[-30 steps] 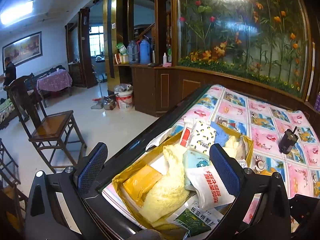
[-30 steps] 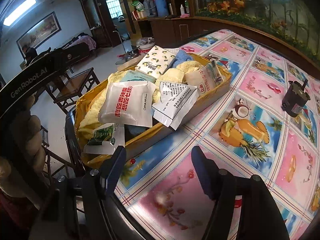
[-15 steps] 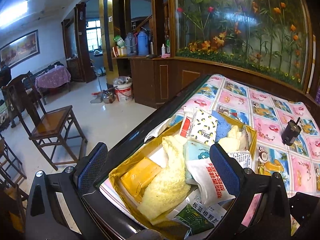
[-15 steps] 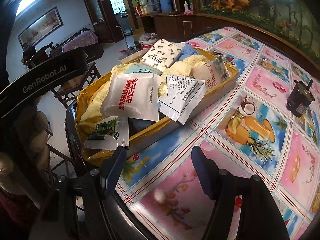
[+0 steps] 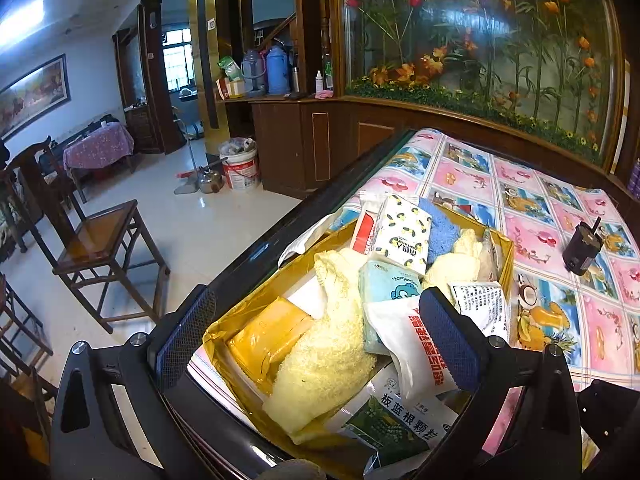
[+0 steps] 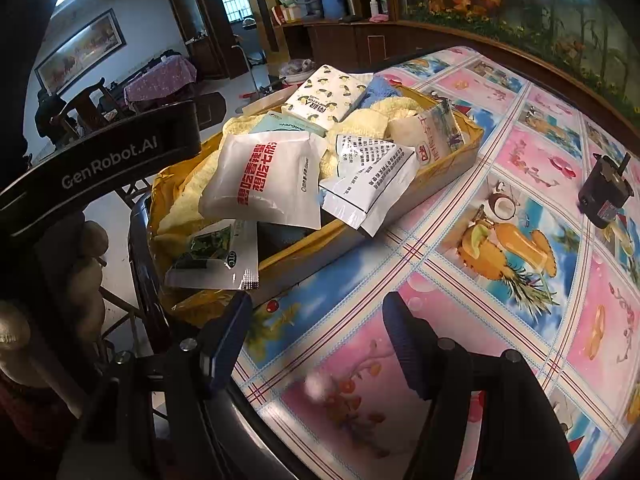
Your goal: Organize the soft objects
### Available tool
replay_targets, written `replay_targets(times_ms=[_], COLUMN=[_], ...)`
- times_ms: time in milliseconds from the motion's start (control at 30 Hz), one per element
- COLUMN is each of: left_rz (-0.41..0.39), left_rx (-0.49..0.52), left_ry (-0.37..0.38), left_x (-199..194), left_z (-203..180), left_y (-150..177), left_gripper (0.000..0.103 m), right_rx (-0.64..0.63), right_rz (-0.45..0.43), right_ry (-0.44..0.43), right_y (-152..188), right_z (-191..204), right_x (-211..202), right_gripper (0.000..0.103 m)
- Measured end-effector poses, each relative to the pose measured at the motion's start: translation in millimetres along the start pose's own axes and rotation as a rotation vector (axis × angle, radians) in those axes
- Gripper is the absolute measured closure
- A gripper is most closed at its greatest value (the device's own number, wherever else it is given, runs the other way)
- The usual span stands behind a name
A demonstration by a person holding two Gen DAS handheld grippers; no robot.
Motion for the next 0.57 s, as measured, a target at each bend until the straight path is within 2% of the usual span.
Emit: replay_targets(times_ms=[367, 567], left_rz=[0.023, 0.082], left_rx=[0.003, -0.034], left_ry=[-0.008, 0.018], left_x=[3.7, 10.6], left_z=[-0.3, 1.9], left_y=[3.7, 6.3], left_gripper=[0.000, 0.000], right_rx=[0.018, 0.034], right_rz=[0.010, 0.003], right_ry=[-0.004, -0.006], right_y=[3.3, 6.0], right_z=[-1.9, -5.9], right_x=[2.1, -0.3], right_gripper=[0.035, 0.035])
Point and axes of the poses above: each gripper's, at about its wrist camera, not at the fingertips, and x roughly the way its jaws point, z to its left, y to its underside, the point moved 3 cm from there along x, roughly the way its jaws point, and after that the axes turned 6 degrees about y, right-handed, at the moved point
